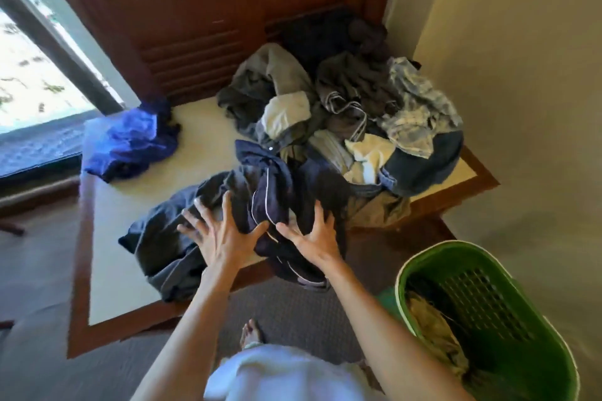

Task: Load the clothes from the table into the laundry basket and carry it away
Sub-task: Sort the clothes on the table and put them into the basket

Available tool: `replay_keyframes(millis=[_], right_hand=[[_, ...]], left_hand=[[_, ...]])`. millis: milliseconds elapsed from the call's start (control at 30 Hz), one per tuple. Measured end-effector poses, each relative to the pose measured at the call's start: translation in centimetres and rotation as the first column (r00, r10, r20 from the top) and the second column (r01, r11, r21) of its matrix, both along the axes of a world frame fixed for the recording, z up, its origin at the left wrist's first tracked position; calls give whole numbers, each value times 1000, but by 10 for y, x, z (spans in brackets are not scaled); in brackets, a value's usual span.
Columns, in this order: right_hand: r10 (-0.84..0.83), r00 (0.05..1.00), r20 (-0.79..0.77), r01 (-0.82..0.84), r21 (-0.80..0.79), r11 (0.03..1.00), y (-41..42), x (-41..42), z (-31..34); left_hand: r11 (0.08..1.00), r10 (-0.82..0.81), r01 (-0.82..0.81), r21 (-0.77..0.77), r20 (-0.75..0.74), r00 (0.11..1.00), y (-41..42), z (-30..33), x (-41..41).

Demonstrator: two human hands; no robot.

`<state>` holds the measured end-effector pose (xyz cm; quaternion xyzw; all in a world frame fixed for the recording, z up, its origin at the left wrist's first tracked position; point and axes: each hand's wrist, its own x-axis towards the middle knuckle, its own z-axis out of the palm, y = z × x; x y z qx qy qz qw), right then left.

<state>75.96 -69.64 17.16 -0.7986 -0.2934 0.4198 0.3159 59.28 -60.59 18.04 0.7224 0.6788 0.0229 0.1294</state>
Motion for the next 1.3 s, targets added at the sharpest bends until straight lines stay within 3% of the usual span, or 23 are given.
replay_keyframes(millis=[100, 233, 400, 533, 600, 700, 767, 833, 1000, 1067, 1133, 1200, 1300], right_hand=[[-4, 986, 164, 26, -131, 991, 27, -41, -9], [-135, 930, 343, 202, -168, 965, 61, -60, -22], [-361, 902, 236, 368, 16, 930, 96, -26, -10], [-432, 877, 211, 409, 145, 901, 118, -10, 19], [-374, 915, 153, 351, 160, 923, 135, -28, 30], [45, 956, 289, -15, -105, 994, 154, -84, 24], [282, 875, 392, -185, -268, 946, 156, -122, 1], [382, 760, 526, -219, -346, 912, 153, -136, -23], [279, 659, 699, -146, -244, 959, 140, -64, -21], [240, 634, 735, -106, -225, 969, 127, -27, -17], [193, 634, 749, -79, -185, 980, 115, -7, -15], [162, 635, 755, -104, -125, 987, 107, -4, -14], [178, 730, 660, -213, -28, 977, 113, -17, -10]], left_hand=[[983, 125, -129, -133, -34, 992, 26, -18, -70], [970, 60, -44, -239, 58, 997, 49, -34, -119], [986, -49, 47, -157, -7, 999, 74, -31, -140], [990, 29, -22, -137, 44, 999, 89, -37, -156], [991, 60, -50, -127, 77, 995, 89, -40, -155], [991, 73, -64, -121, 78, 994, 85, -42, -152], [990, 70, -62, -129, 55, 996, 84, -42, -156], [985, 72, -66, -160, 31, 997, 81, -41, -165], [969, 182, -171, -178, 49, 982, 82, -38, -200], [949, 231, -171, -265, 216, 949, 91, -35, -226], [917, 294, -95, -387, 498, 816, 103, -22, -245], [883, 381, -81, -462, 606, 698, 112, -5, -239], [894, 339, -173, -413, 373, 864, 122, 11, -196]])
